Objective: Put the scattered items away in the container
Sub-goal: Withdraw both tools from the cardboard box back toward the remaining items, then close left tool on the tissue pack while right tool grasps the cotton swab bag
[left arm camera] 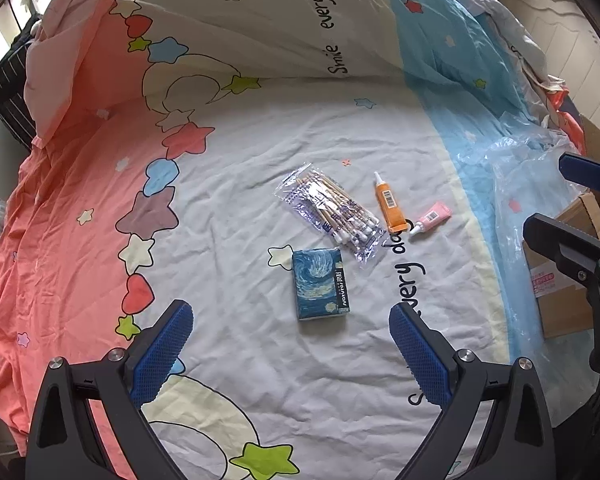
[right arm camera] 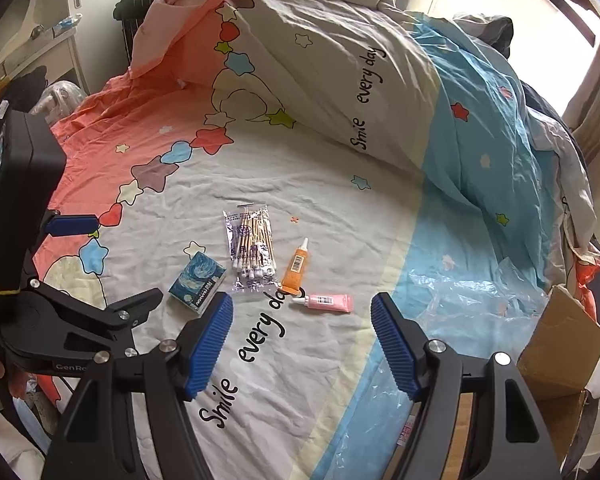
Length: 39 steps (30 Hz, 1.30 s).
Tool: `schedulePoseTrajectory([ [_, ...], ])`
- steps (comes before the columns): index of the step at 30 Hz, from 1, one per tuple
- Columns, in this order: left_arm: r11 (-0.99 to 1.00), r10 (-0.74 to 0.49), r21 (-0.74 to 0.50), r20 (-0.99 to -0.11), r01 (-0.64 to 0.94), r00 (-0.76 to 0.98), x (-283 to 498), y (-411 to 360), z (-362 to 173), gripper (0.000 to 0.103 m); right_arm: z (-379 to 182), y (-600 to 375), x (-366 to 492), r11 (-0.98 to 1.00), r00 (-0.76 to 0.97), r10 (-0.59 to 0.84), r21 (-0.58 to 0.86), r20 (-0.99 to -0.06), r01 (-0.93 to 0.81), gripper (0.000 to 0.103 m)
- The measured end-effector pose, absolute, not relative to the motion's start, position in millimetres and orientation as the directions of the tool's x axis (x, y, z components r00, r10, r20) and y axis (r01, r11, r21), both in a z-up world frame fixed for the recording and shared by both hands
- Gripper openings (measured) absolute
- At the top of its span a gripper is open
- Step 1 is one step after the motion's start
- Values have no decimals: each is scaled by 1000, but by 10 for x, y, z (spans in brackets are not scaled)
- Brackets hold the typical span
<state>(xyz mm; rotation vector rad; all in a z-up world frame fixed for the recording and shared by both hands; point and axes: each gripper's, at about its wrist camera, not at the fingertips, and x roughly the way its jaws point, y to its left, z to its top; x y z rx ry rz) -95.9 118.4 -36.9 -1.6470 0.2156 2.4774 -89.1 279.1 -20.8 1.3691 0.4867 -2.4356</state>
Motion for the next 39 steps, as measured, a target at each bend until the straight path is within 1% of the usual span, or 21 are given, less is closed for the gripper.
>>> schedulePoseTrajectory([
  [3, -979, 50, 30, -923, -201, -382, -971, 1151, -439, 101, -295, 2722, -944, -885, -478, -111, -133, -872, 447, 68],
  [10, -985, 82, -18, -926, -173, -369, -1014, 1074, -601, 101, -530, 2583, -1080, -856, -435, -135, -117, -890, 504, 68],
  [21, -988, 74, -23, -936, -152, -343, -1083, 1035, -900, 101, -908, 2392, -1290, -807, -366, -203, -57, -908, 588, 68],
  [28, -988, 90, -41, -937, -149, -339, -1123, 1036, -1053, 101, -1051, 2310, -1497, -803, -337, -241, -8, -910, 595, 68],
  [36, -989, 100, -58, -939, -136, -328, -1188, 1019, -1238, 101, -1326, 2246, -1736, -803, -274, -296, 83, -915, 590, 68],
  [39, -988, 104, -60, -939, -143, -329, -1216, 1023, -1273, 101, -1408, 2198, -1782, -792, -266, -286, 71, -920, 607, 68],
])
